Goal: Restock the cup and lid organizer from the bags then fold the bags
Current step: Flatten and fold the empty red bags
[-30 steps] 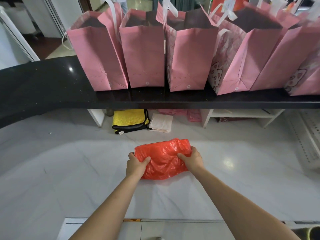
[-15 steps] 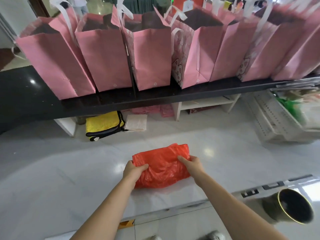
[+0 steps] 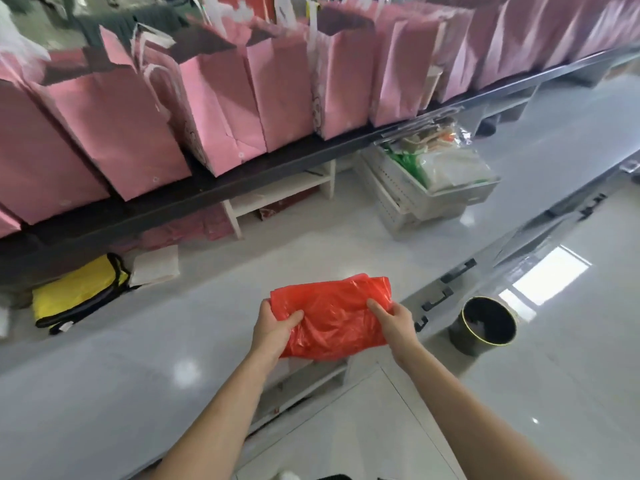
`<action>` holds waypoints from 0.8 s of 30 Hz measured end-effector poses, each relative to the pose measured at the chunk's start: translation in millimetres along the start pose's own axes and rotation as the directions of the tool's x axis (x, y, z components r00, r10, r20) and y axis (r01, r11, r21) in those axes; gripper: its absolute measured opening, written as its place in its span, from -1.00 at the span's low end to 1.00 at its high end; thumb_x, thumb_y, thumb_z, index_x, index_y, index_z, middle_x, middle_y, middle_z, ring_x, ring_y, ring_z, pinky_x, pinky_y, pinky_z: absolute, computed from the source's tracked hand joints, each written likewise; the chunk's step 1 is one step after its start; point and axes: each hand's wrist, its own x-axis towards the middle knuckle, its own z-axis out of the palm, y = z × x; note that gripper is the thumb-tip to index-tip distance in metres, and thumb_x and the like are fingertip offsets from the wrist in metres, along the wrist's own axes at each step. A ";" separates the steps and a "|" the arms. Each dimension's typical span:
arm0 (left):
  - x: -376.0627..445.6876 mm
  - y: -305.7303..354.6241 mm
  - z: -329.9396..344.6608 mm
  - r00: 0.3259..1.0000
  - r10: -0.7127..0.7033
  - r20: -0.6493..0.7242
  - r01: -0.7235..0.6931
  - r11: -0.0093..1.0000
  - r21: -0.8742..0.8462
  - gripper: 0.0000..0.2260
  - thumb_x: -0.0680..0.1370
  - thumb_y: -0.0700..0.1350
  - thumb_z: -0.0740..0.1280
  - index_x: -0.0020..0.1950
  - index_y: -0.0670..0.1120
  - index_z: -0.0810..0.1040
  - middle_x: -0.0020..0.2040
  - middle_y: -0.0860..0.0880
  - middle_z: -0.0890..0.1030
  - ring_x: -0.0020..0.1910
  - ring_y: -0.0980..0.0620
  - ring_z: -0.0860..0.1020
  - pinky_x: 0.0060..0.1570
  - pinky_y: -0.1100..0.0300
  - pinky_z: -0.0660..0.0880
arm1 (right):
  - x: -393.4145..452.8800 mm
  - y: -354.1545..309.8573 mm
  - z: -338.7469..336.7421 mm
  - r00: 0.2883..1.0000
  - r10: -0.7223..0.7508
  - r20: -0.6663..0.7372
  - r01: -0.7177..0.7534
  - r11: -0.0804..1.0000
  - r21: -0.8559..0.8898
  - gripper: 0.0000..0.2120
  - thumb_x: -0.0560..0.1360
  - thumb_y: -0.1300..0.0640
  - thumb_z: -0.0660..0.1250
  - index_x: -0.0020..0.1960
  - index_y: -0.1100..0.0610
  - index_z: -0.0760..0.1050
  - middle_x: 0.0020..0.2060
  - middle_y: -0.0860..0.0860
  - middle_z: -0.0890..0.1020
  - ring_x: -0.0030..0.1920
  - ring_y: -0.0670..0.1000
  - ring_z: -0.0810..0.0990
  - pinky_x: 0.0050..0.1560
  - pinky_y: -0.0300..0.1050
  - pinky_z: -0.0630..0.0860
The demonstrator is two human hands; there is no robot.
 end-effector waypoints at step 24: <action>-128.2 66.9 447.2 0.838 0.333 0.433 -0.444 0.876 0.186 -0.27 0.57 0.11 0.44 0.62 0.30 0.09 0.33 0.04 0.38 0.26 0.05 0.45 0.25 0.11 0.44 | -12.5 73.5 -447.2 0.844 -0.122 -0.523 0.173 0.984 0.050 -0.44 0.59 0.00 0.43 0.46 -0.36 0.30 0.22 -0.15 0.62 0.19 -0.04 0.66 0.26 0.11 0.62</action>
